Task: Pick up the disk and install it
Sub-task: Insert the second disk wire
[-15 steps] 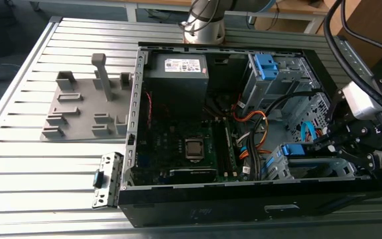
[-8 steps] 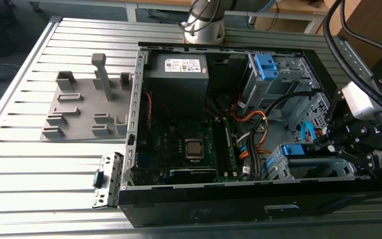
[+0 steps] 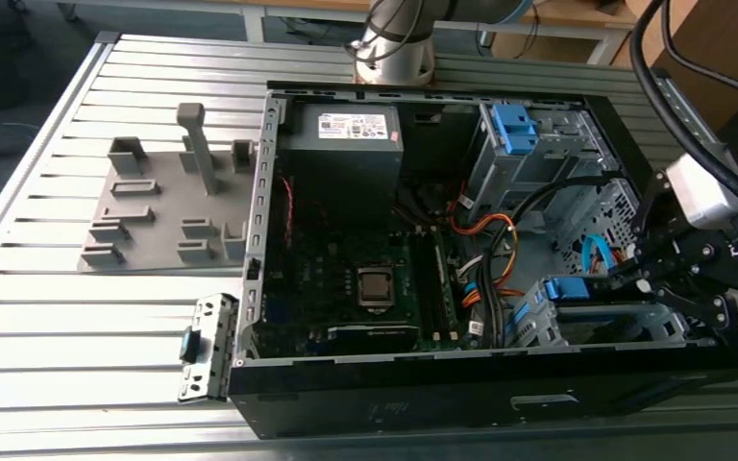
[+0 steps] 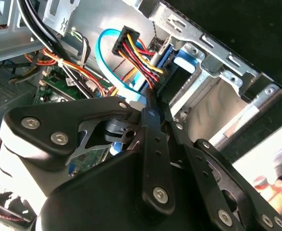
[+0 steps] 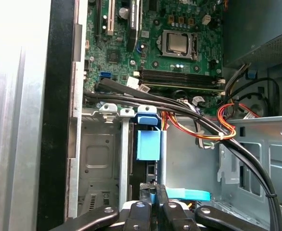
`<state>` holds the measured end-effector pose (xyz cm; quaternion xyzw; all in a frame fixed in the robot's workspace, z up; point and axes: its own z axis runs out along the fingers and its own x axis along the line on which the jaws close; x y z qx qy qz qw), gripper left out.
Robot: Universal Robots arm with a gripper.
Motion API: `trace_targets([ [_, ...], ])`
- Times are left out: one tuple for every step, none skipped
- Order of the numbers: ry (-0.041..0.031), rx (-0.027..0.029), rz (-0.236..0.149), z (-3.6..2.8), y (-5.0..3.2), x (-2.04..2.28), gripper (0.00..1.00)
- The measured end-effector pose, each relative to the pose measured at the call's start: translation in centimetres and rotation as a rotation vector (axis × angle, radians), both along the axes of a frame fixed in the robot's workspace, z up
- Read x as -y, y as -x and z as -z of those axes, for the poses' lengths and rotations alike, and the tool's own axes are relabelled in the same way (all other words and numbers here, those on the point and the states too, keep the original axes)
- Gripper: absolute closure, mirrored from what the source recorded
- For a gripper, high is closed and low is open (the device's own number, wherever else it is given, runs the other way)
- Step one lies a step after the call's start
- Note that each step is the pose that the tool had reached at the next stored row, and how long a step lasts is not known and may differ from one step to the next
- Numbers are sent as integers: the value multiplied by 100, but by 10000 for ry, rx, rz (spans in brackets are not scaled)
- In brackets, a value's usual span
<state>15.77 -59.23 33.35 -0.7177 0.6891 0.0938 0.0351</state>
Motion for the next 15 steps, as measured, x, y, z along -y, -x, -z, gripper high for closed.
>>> trace_targets([
  [-16,0,0,-1,0,0,84],
  [-50,-1,0,0,0,0,84],
  [-75,0,1,-1,0,0,84],
  [-104,0,1,0,0,0,84],
  [-139,0,1,3,0,0,84],
  [-160,0,0,4,0,0,84],
  [-166,0,1,5,0,0,84],
  [-178,1,1,9,0,0,84],
  [-201,0,1,15,0,0,84],
  [-216,0,1,19,0,0,84],
  [-223,0,1,24,0,0,84],
  [-230,-1,1,32,1,0,84],
  [-236,-1,1,40,1,0,84],
  [-238,0,1,45,1,0,84],
  [-241,0,1,51,1,0,84],
])
